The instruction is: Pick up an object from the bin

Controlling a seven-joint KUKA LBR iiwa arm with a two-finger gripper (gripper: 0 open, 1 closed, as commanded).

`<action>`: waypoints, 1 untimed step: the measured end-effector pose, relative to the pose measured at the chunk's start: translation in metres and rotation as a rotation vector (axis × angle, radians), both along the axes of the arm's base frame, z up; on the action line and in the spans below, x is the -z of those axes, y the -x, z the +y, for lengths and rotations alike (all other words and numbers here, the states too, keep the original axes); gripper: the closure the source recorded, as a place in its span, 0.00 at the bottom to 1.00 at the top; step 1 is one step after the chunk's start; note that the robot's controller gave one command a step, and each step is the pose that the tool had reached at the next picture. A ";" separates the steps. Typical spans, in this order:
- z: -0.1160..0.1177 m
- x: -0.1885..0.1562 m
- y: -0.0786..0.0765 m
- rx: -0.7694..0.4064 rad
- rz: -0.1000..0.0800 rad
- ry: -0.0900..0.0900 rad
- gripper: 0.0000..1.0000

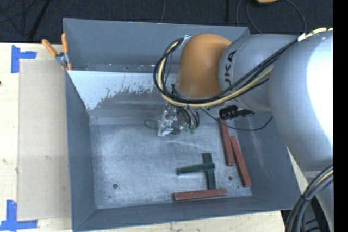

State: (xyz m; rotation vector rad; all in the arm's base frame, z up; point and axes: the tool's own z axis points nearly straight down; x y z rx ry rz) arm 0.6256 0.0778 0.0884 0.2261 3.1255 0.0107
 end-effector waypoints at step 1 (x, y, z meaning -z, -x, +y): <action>-0.001 -0.049 0.012 -0.014 0.014 0.006 1.00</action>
Offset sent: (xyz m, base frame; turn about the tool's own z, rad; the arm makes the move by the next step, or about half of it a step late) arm -0.0195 -0.0340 0.1818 -0.0532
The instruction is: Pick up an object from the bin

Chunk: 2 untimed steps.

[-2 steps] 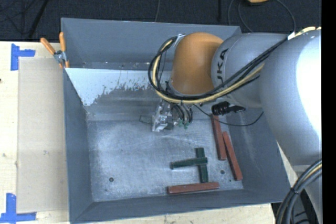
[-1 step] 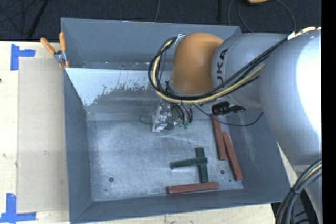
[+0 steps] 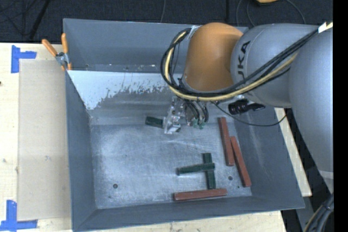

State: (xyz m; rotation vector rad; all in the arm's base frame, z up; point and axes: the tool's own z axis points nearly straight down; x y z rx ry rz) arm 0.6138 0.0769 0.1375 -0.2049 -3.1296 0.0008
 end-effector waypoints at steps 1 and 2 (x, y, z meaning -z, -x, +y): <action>-0.034 -0.136 0.006 -0.039 -0.012 0.001 0.00; -0.033 -0.133 0.007 -0.039 -0.006 0.000 0.00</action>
Offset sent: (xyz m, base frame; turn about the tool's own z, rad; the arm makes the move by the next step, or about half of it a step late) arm 0.0000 0.0000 0.0000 0.0000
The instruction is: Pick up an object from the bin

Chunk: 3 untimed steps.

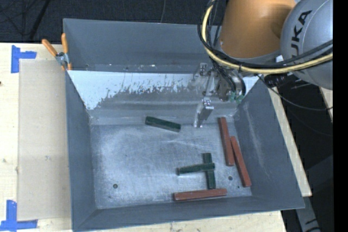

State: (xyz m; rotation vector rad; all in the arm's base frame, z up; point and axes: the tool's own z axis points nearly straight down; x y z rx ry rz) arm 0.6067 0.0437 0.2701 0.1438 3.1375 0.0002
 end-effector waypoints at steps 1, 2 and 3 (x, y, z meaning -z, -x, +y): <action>0.003 0.062 0.015 -0.012 -0.003 0.000 0.00; -0.015 0.094 0.026 0.088 0.004 0.000 0.00; -0.028 0.119 0.045 0.037 0.002 0.000 0.00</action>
Offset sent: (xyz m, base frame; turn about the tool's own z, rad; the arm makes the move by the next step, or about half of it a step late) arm -0.0308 -0.0286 -0.1042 0.1421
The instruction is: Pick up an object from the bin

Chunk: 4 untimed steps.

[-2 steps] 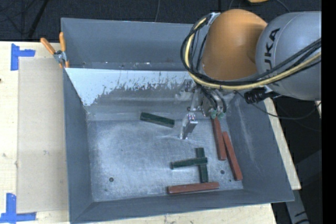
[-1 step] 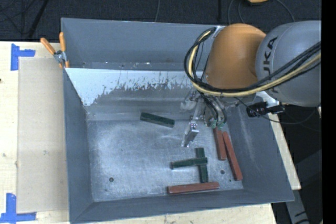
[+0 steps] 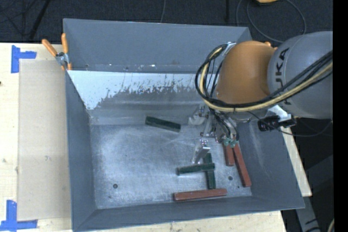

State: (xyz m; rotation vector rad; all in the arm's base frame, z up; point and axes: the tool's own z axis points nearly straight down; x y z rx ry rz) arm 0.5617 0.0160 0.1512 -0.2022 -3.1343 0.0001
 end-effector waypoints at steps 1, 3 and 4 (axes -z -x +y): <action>-0.008 0.066 0.001 -0.276 0.006 -0.011 1.00; -0.010 0.033 0.009 -0.265 0.002 -0.002 1.00; -0.017 0.072 0.037 -0.401 -0.001 0.000 0.00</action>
Offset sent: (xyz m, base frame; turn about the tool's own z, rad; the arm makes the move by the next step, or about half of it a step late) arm 0.0000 0.0000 0.0000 0.0000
